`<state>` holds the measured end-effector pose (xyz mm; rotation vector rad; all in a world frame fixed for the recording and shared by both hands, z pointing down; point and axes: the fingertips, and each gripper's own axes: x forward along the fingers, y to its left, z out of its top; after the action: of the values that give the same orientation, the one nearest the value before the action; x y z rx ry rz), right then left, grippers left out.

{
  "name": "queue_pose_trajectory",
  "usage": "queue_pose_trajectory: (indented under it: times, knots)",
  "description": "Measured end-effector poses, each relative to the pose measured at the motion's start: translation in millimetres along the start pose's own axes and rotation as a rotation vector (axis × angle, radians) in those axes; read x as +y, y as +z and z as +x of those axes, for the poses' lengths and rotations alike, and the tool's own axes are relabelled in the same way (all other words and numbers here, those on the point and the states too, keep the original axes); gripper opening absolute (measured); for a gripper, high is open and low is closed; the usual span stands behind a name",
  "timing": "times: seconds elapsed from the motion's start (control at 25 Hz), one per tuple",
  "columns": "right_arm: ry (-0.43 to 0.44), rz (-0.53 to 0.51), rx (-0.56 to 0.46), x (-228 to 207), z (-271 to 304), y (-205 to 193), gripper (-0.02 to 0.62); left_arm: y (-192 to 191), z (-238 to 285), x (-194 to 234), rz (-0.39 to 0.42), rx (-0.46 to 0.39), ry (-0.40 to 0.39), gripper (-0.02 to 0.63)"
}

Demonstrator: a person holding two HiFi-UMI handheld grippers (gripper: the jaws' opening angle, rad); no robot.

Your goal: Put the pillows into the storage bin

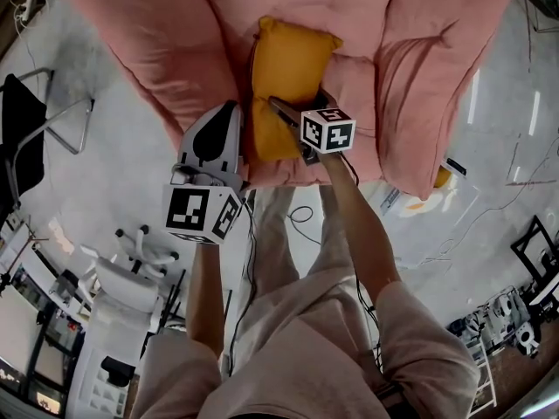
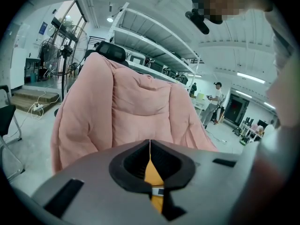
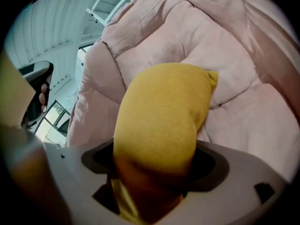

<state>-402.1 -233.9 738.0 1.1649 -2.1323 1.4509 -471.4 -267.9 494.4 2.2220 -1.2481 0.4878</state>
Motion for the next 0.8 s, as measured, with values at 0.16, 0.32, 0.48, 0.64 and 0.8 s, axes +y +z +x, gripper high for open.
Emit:
queue_pose_trajectory:
  times: [0.16, 0.32, 0.48, 0.64, 0.8]
  knots:
    - [-0.006, -0.048, -0.017, 6, -16, 4, 0.388, 1, -2, -10, 0.008, -0.008, -0.004, 0.012]
    - [0.000, -0.175, -0.089, 24, -45, 31, 0.385, 8, -6, -15, 0.018, -0.023, 0.004, 0.012]
    - [-0.003, -0.274, -0.209, 43, -90, 67, 0.385, 17, -9, -19, 0.031, -0.045, 0.011, 0.012]
    - [-0.030, -0.369, -0.316, 54, -140, 103, 0.387, 29, -9, -30, 0.053, -0.068, 0.010, 0.012]
    - [-0.068, -0.439, -0.408, 59, -188, 134, 0.388, 39, -5, -47, 0.086, -0.082, -0.008, 0.012]
